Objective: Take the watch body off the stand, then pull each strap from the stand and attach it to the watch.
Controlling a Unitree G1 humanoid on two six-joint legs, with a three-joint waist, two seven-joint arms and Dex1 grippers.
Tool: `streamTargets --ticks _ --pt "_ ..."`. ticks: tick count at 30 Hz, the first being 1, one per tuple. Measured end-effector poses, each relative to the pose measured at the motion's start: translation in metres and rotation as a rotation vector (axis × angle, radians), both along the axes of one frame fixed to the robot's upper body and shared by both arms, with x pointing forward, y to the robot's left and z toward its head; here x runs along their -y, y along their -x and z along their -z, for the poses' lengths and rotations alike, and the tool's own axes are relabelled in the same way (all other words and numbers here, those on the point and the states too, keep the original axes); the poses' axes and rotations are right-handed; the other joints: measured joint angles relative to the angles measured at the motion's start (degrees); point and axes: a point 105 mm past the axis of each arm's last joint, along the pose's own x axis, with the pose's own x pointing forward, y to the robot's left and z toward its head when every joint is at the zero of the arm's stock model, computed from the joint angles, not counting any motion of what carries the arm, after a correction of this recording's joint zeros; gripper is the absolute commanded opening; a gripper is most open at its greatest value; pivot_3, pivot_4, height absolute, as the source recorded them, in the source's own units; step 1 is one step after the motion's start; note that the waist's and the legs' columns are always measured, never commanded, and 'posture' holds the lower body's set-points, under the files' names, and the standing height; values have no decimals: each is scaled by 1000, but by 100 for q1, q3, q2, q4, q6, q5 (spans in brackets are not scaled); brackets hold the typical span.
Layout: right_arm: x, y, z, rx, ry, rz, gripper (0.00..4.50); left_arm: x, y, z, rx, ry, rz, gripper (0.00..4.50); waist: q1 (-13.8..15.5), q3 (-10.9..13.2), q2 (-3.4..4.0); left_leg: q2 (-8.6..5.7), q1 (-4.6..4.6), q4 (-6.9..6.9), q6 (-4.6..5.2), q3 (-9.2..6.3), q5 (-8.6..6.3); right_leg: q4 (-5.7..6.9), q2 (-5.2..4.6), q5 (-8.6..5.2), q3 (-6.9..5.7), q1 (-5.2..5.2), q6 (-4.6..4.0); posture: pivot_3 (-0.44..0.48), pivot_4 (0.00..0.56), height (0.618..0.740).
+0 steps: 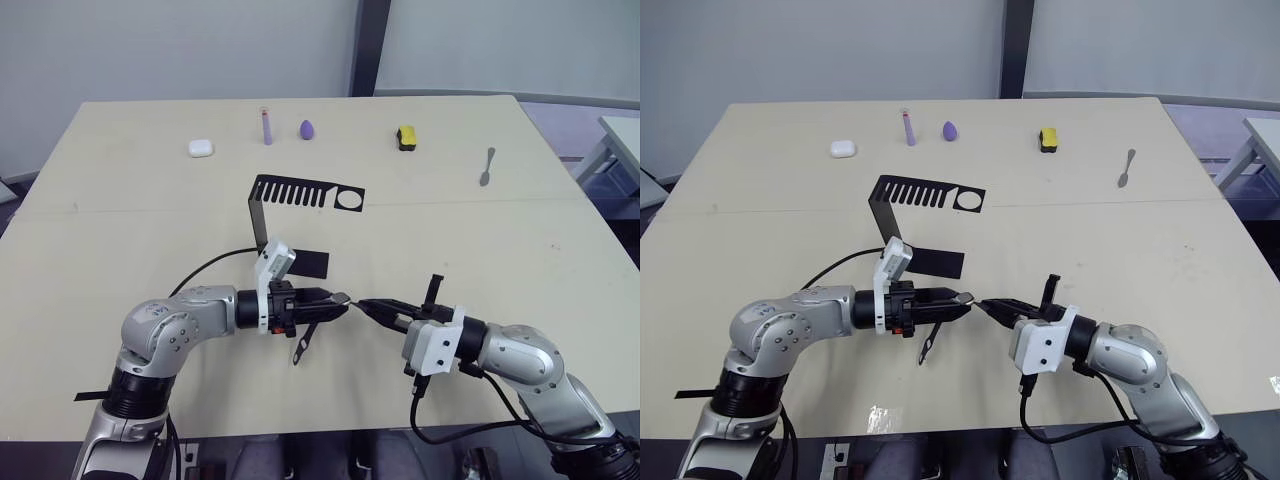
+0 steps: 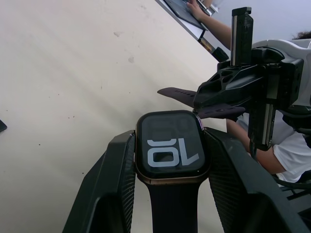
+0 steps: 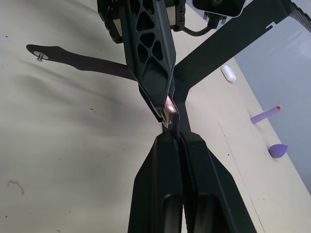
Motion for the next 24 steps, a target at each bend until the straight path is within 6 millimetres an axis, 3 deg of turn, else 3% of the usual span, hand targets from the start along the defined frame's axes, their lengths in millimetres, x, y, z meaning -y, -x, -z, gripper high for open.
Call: streamTargets --ticks 24 --pt "-3 -5 -5 20 1 9 0 -1 -2 -1 13 -15 -15 1607 -1 0 0 1 0 0 0 0 0 0 0 0 0 0 0 0 150 740"
